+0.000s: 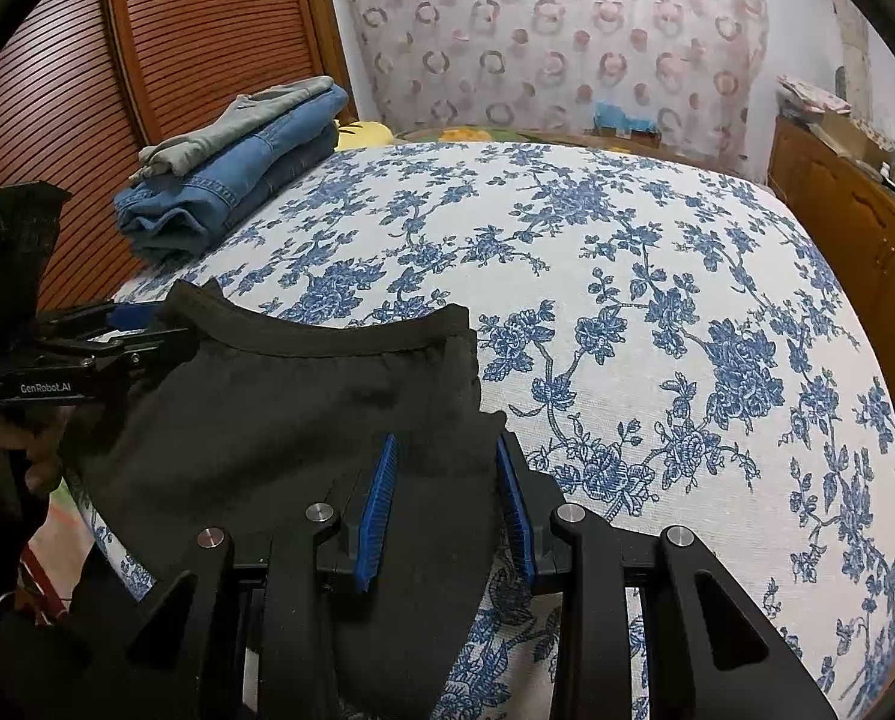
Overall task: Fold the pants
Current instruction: 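Close the left gripper on the folded black garment while the right gripper closes beside it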
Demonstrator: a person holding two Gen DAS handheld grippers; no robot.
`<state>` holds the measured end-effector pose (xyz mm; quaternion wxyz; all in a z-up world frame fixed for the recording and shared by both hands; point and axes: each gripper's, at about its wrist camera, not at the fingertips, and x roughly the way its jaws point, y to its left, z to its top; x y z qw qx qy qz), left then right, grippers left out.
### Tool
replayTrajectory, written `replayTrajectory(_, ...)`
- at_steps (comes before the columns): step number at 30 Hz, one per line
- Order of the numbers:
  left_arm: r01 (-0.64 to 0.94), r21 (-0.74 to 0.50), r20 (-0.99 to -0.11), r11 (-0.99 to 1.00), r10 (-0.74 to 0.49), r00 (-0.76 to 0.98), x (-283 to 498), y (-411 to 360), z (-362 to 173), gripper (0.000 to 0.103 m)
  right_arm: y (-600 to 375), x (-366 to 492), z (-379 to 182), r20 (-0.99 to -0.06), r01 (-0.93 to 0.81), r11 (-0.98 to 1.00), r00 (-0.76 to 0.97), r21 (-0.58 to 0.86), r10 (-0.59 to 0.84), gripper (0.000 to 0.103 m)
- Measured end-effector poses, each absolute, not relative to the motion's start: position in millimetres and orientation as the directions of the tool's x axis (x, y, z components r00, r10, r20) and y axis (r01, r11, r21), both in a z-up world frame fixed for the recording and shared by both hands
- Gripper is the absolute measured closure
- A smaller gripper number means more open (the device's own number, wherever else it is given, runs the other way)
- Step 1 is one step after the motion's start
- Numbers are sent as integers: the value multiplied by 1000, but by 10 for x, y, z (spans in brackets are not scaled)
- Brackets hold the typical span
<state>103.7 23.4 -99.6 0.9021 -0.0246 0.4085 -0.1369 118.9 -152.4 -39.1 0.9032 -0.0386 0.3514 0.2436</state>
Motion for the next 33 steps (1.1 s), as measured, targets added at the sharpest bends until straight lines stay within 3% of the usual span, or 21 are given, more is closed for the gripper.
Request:
replayTrajectory(5,228,-155,-731,961,-267,628,1033,218,-994,29,-1499,1157,-407,-647,-464,882,648,83,402,68)
replayTrajectory(11,248,-168,-729,954,-289,621,1038,163,-986,45,-1503,1122,-424,-634,-460,884,661,80,402,68)
replayTrajectory(19,247,-161,-730,956,-283,622,1036,141,-984,47,-1478,1093,-437,-634,-449,891,671,65,385,68)
replayTrajectory(22,251,-163,-729,954,-288,621,1047,127,-988,51,-1473,1110,-426,-638,-450,891,667,67,385,68)
replayTrajectory(26,266,-169,-728,949,-302,615,1059,115,-995,66,-1455,1124,-416,-643,-458,887,664,54,382,68)
replayTrajectory(27,269,-170,-728,948,-305,615,1057,105,-995,70,-1455,1131,-415,-646,-462,885,660,54,384,70)
replayTrajectory(29,278,-182,-724,943,-319,611,1049,92,-996,77,-1454,1142,-407,-650,-487,870,637,78,415,87)
replayTrajectory(33,284,-201,-700,938,-340,628,972,98,-940,86,-1449,1153,-404,-649,-496,865,633,79,422,91)
